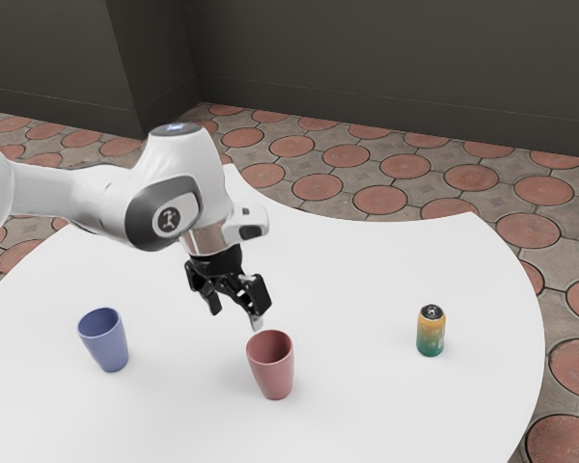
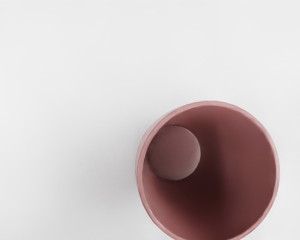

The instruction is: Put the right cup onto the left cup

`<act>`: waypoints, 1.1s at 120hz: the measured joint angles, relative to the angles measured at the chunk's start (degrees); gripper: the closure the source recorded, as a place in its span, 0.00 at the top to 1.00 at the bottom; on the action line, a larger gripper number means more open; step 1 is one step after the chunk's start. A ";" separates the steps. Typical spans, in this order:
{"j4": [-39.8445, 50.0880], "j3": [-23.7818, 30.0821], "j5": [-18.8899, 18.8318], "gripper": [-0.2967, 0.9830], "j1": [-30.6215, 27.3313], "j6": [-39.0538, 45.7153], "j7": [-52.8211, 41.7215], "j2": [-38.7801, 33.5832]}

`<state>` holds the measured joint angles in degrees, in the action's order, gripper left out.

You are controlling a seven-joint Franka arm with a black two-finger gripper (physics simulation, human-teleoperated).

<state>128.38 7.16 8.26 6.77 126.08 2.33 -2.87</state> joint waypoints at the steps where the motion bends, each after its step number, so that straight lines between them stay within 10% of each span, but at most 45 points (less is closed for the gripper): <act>1: 0.05 0.03 0.02 0.77 0.07 0.22 0.06 0.21; 101: 0.41 0.22 0.02 0.77 0.83 8.31 3.05 10.12; 132: 0.32 0.14 -0.36 0.35 0.77 8.98 3.33 10.06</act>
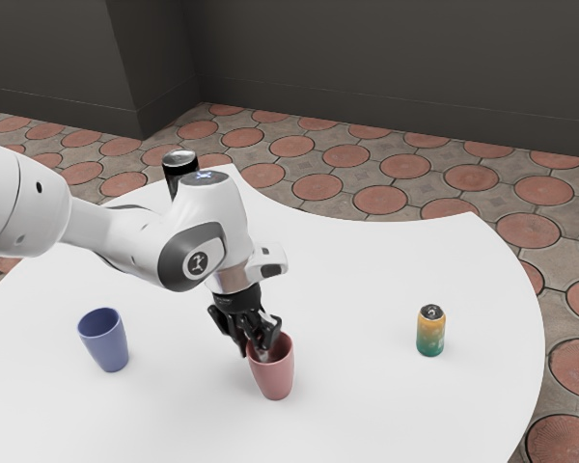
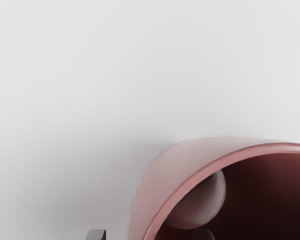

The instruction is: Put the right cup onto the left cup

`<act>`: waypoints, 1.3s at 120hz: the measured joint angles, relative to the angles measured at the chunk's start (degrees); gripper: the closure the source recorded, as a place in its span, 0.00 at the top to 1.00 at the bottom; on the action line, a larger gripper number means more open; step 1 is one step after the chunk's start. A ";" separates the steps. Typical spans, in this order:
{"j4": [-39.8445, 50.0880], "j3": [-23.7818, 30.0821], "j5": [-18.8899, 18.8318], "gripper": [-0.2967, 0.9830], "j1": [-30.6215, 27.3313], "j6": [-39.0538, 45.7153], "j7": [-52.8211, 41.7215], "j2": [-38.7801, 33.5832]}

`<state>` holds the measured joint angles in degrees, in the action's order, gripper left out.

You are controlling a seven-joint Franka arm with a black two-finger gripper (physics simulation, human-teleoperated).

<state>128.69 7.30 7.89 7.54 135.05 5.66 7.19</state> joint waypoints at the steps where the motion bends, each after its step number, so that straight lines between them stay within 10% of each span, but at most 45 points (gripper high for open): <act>1: 0.00 0.00 -0.02 0.34 0.00 0.01 0.00 0.00; 62: 0.32 -0.02 -0.73 0.17 0.01 0.06 0.79 -2.19; 156: 6.57 -12.32 -7.61 0.16 -4.27 -19.00 0.45 -30.69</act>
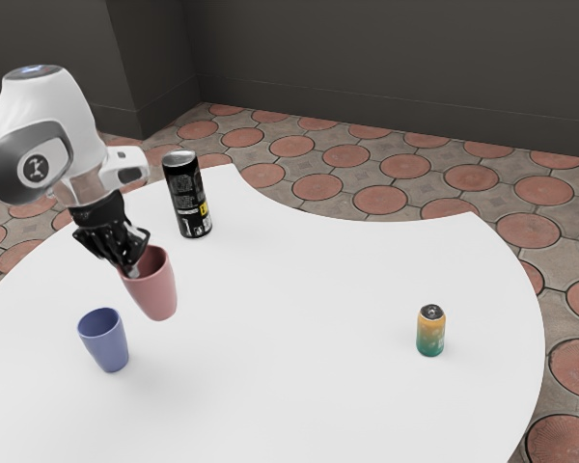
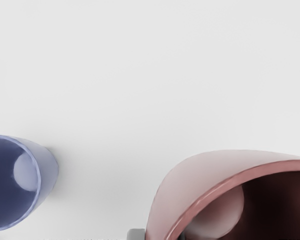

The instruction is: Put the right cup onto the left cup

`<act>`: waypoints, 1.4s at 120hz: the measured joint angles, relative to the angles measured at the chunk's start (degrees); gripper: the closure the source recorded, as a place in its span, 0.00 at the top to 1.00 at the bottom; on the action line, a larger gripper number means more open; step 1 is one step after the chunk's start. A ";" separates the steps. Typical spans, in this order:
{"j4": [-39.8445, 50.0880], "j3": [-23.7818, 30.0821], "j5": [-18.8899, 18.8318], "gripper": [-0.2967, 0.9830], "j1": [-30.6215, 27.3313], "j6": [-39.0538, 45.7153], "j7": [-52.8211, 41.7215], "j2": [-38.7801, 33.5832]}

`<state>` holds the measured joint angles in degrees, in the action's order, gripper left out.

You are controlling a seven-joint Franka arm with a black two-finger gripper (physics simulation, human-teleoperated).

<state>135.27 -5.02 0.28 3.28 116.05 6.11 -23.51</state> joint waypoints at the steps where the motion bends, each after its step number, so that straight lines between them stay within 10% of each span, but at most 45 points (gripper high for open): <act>1: 0.00 -0.21 -0.19 0.16 0.00 -0.22 -0.02 -0.20; 75: 1.56 -12.44 -9.85 0.16 -0.03 -4.18 -1.93 -4.46; 168: 1.44 -15.84 -10.88 0.16 -0.04 3.92 -2.67 5.70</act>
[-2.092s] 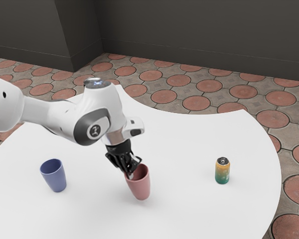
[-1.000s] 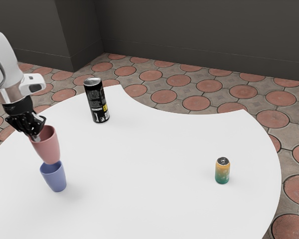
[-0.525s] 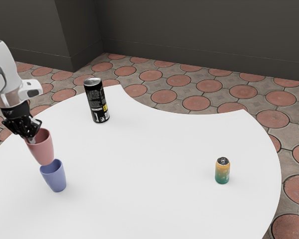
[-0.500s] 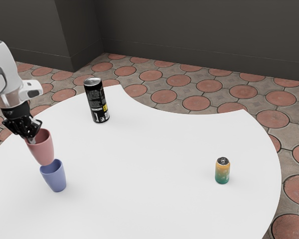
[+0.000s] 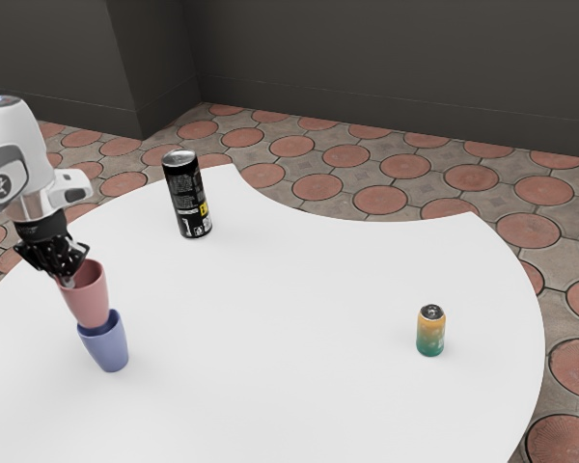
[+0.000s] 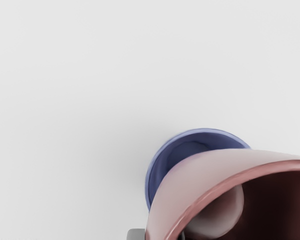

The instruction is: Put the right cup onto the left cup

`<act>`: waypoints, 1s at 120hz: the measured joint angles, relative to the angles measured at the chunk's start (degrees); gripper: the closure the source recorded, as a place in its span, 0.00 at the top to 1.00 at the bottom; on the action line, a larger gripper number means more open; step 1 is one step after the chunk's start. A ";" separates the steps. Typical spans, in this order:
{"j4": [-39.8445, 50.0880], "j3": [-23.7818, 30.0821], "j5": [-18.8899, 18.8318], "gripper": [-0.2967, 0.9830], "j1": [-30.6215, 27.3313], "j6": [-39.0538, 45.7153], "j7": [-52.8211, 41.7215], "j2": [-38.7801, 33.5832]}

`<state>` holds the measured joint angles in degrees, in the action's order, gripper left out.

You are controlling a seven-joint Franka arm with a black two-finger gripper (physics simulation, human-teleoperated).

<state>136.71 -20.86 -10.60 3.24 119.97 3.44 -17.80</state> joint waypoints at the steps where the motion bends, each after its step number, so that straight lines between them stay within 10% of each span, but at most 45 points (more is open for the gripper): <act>1: 0.02 -0.02 0.00 0.16 0.00 0.02 0.00 0.06; 72: 0.16 -0.14 0.66 0.17 0.00 2.38 0.13 4.69; 120: 1.03 -0.15 2.43 0.65 0.24 2.57 -0.32 1.33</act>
<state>137.73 -21.01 -8.17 3.48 122.54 3.12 -16.47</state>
